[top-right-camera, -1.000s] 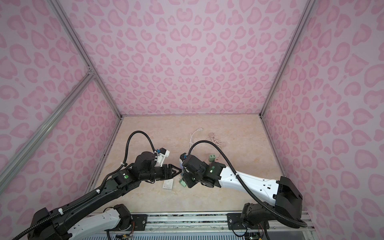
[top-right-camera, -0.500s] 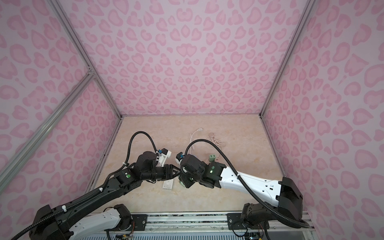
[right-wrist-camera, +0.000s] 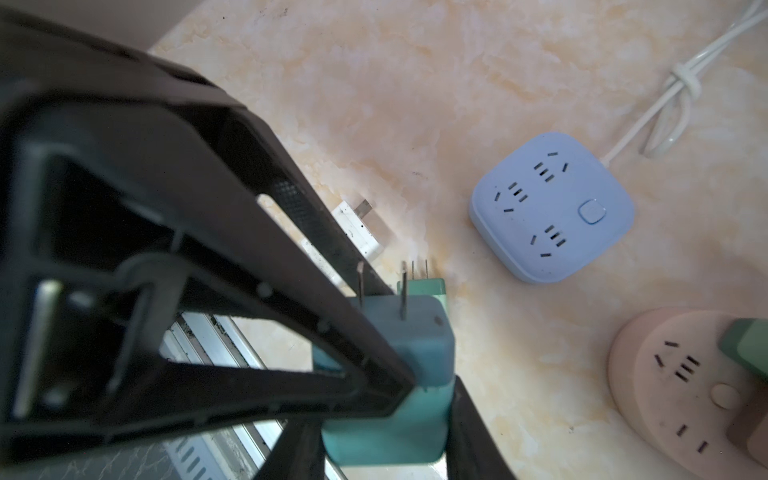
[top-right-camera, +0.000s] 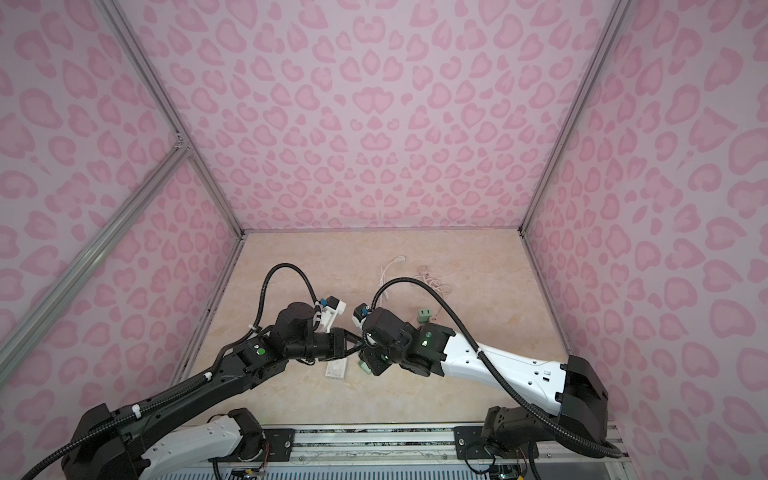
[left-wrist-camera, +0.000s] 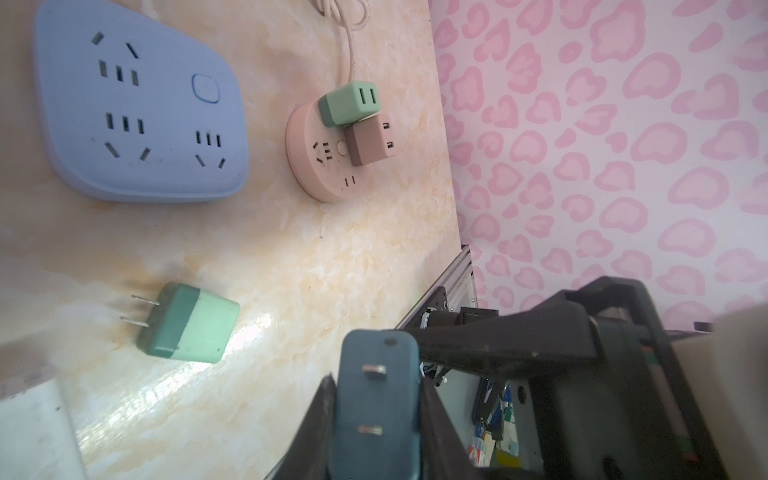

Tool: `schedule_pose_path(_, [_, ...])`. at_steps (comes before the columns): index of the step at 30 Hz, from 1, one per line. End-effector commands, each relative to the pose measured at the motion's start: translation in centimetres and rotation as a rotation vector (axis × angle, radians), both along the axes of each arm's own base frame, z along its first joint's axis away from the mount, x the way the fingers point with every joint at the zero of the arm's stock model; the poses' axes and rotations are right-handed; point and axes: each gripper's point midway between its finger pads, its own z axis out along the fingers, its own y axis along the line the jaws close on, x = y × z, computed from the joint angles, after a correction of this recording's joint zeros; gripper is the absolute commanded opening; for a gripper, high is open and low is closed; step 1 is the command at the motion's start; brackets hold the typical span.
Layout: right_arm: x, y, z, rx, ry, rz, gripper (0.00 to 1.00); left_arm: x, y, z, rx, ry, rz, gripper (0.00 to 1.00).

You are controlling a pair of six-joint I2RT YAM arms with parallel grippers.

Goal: Insert the plug

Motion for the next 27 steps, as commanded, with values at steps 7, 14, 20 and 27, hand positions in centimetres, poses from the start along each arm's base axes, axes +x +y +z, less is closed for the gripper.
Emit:
schedule_pose_path(7, [1.6, 0.8, 1.2, 0.097, -0.039, -0.061, 0.13, 1.3, -0.3, 2.6, -0.068, -0.051, 0.06, 0.03])
schedule_pose_path(14, [2.2, 0.3, 1.3, 0.122, -0.033, -0.079, 0.27, 2.2, -0.5, 3.6, -0.084, -0.066, 0.098, 0.03])
schedule_pose_path(20, [2.0, 0.3, 1.1, 0.12, 0.008, -0.071, 0.74, 2.8, -0.3, 2.8, -0.057, -0.07, 0.13, 0.03])
schedule_pose_path(27, [1.5, -2.3, 2.0, 0.131, 0.051, -0.119, 0.86, 5.0, 0.1, 3.5, -0.059, -0.138, 0.207, 0.03])
